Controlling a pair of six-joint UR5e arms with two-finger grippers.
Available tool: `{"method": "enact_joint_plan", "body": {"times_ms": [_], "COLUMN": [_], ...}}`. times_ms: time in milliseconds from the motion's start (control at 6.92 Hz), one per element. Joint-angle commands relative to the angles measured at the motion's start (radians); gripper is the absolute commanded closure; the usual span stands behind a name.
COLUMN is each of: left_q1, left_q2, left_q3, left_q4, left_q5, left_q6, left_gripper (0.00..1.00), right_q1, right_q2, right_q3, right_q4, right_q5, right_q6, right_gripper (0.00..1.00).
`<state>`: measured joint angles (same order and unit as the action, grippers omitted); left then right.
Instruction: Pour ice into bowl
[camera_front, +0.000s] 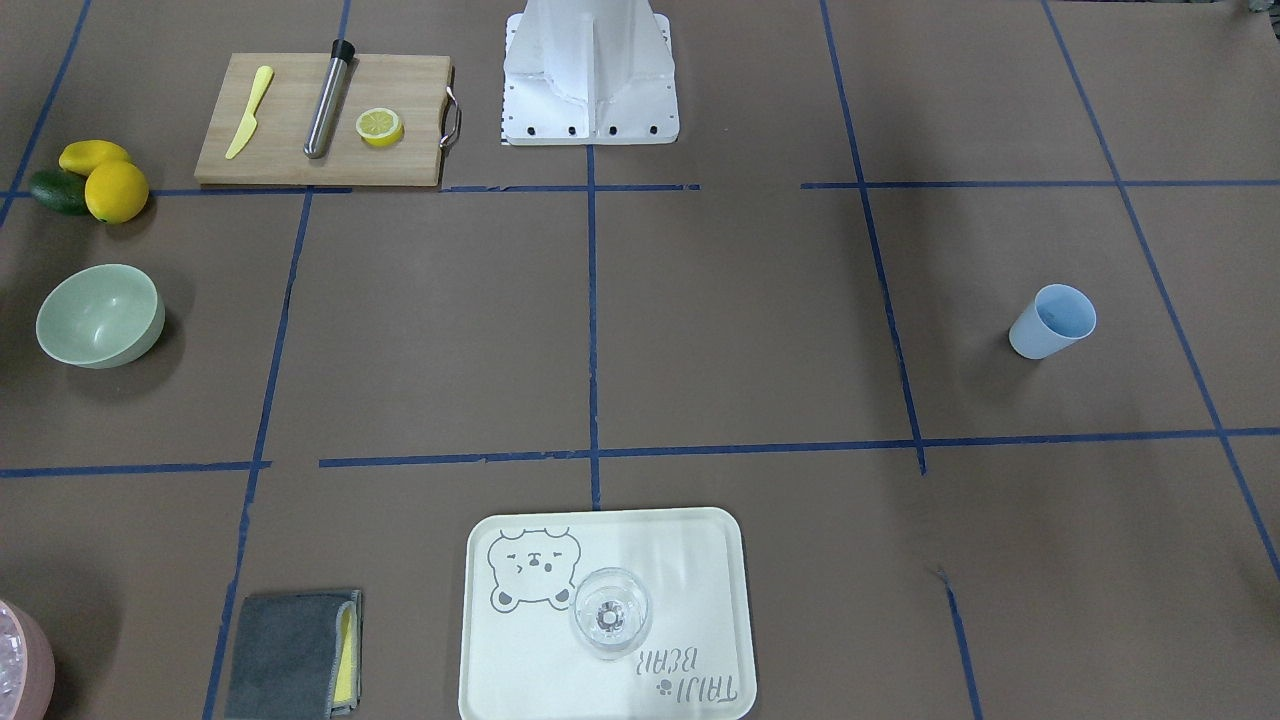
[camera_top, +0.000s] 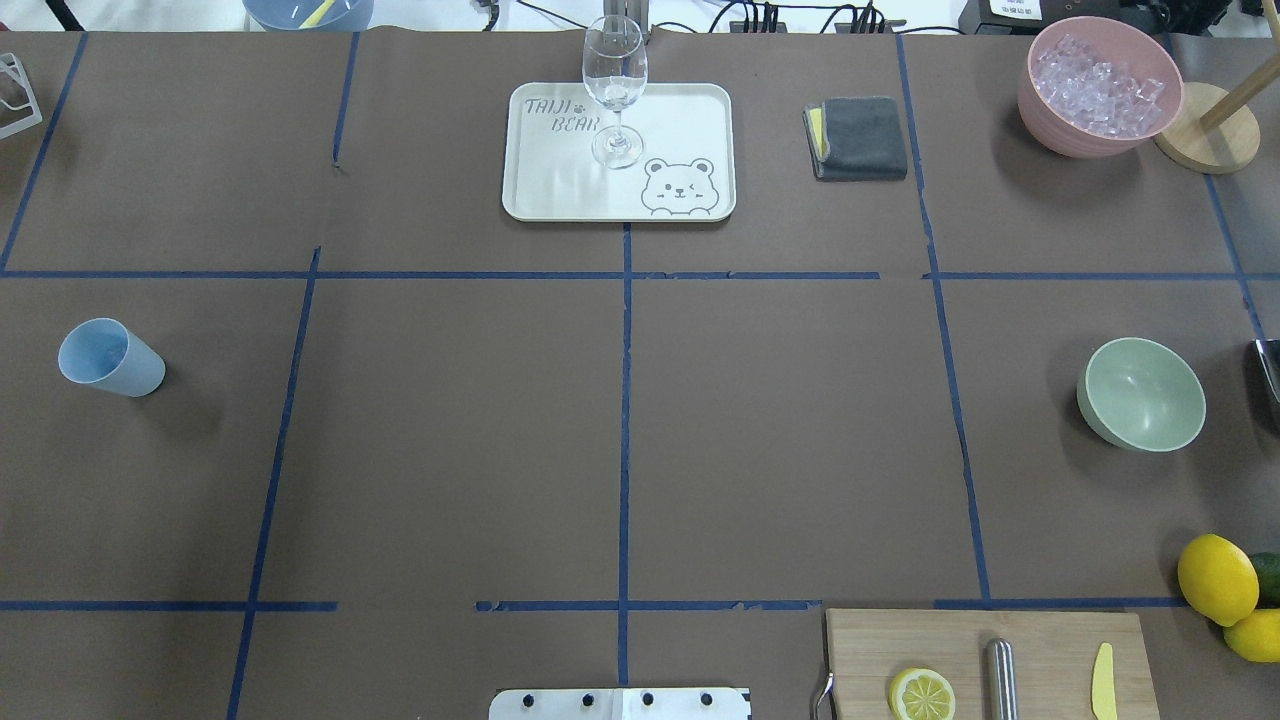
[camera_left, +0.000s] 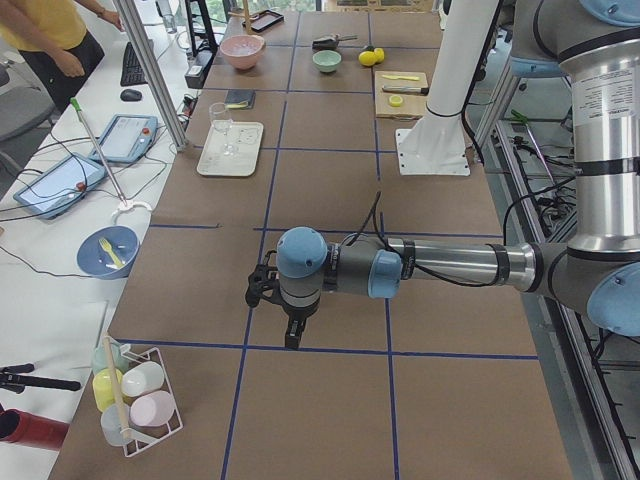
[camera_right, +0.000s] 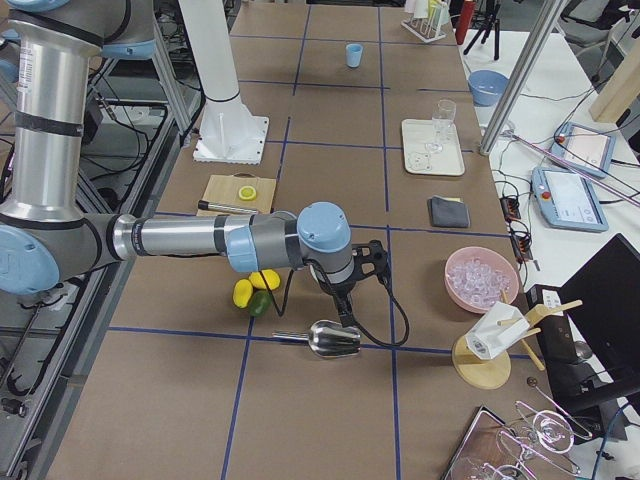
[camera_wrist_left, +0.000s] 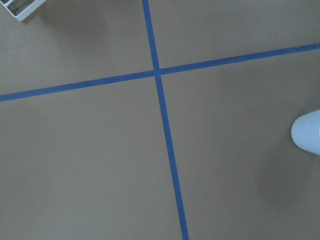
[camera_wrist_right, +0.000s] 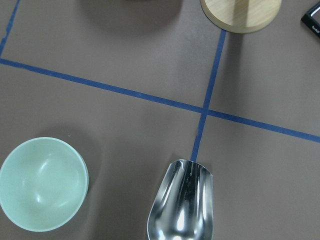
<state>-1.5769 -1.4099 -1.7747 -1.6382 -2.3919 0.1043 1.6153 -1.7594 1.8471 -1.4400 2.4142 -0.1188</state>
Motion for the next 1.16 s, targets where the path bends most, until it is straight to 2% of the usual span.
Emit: {"method": "enact_joint_plan", "body": {"times_ms": [0, 145, 289, 434, 723, 1012], "left_q1": [0.0, 0.0, 0.0, 0.0, 0.0, -0.002], "left_q2": [-0.003, -0.003, -0.003, -0.003, -0.003, 0.0], "left_q3": [0.0, 0.0, 0.001, 0.001, 0.014, 0.009], "left_q4": [0.0, -0.006, -0.014, -0.015, -0.05, -0.057], "left_q5": [-0.001, -0.001, -0.001, -0.001, -0.001, -0.001], "left_q6": [0.0, 0.0, 0.0, 0.0, -0.002, -0.003], "left_gripper": [0.0, 0.0, 0.0, 0.0, 0.0, 0.0], "right_q1": [0.0, -0.009, -0.108, -0.154, -0.253, -0.31], "right_q2": [0.0, 0.0, 0.011, 0.005, -0.024, -0.032], "right_q3": [0.003, 0.004, 0.001, -0.005, -0.011, -0.022], "right_q4": [0.056, 0.1, 0.197, 0.266, 0.294, 0.296], "right_q5": [0.032, 0.04, 0.037, 0.063, 0.059, 0.043], "right_q6": [0.01, 0.016, 0.013, 0.074, 0.268, 0.327], "right_gripper": [0.0, 0.0, 0.0, 0.0, 0.0, 0.02]}}
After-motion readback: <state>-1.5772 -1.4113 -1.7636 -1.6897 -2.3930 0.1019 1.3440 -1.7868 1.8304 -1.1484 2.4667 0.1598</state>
